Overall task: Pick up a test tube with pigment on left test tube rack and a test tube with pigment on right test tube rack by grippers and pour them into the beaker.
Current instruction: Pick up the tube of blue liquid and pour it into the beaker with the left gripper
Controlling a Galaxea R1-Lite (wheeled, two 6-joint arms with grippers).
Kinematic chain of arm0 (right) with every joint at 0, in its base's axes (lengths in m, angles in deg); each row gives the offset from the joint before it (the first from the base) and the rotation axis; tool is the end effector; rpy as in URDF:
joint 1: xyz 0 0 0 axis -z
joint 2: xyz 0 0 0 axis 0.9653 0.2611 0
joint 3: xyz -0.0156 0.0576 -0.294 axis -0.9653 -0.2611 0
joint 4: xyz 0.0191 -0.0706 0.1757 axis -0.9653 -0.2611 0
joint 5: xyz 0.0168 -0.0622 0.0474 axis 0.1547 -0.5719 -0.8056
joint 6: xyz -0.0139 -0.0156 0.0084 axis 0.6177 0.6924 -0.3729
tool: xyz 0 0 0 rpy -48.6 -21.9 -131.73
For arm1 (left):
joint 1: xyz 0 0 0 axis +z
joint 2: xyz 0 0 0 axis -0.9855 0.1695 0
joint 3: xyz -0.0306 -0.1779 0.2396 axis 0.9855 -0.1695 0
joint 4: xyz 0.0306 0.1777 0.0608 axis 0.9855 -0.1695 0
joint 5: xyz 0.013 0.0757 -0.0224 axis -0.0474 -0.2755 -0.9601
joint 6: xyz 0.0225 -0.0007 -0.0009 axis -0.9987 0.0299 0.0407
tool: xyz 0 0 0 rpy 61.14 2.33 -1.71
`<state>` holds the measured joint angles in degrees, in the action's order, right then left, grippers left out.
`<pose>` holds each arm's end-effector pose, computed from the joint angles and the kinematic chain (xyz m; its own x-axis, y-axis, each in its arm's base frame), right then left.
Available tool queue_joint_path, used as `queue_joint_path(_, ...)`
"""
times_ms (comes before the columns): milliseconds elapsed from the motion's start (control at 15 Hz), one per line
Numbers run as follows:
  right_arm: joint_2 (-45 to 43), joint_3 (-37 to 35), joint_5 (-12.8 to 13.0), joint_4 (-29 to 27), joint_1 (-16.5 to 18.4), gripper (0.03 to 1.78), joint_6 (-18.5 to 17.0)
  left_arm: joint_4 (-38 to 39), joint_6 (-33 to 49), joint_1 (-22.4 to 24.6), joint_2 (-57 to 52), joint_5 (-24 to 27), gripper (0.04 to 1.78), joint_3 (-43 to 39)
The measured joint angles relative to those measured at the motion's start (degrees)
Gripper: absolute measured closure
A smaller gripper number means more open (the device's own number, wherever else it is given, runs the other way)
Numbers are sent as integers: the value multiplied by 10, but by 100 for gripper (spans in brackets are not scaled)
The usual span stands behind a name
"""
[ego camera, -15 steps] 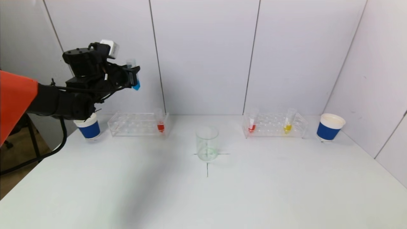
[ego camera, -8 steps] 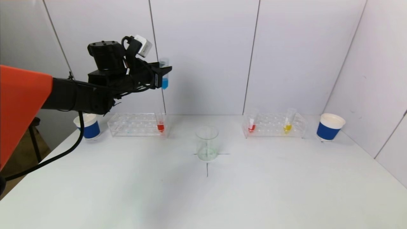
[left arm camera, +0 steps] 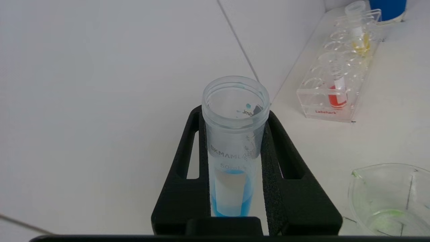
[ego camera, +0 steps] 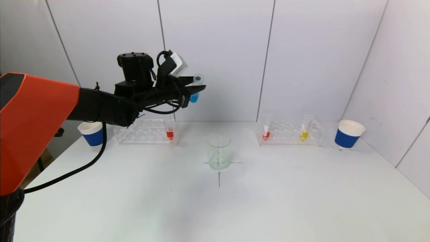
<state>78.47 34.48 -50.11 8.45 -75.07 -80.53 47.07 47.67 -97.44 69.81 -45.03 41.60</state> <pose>-0.0229 -0.0005 0.0767 0.9998 -0.0118 0.0139 0.0113 0.9992 0.0384 0.4242 -0.1454 0.2249 0.5899 -0.8066 0.0368 0.6799 0.5208 0.5163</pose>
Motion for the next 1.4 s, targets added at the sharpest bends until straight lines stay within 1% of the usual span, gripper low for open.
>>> queue_joint_path(133,0,0,0,0,0,4,0,-9,-59,-14,9,14,137,0)
queue_joint_path(333,0,0,0,0,0,4,0,-23,-160,-31,22,50,137,-15)
queue_joint_path(533,0,0,0,0,0,4,0,-24,-216,-41,30,73,137,-23)
queue_joint_path(800,0,0,0,0,0,4,0,-21,-322,-48,33,128,137,-44)
queue_joint_path(1000,0,0,0,0,0,4,0,9,-364,-48,33,143,137,-60)
queue_joint_path(1200,0,0,0,0,0,4,0,46,-379,-48,35,154,137,-94)
queue_joint_path(1400,0,0,0,0,0,4,0,49,-424,-45,45,153,137,-99)
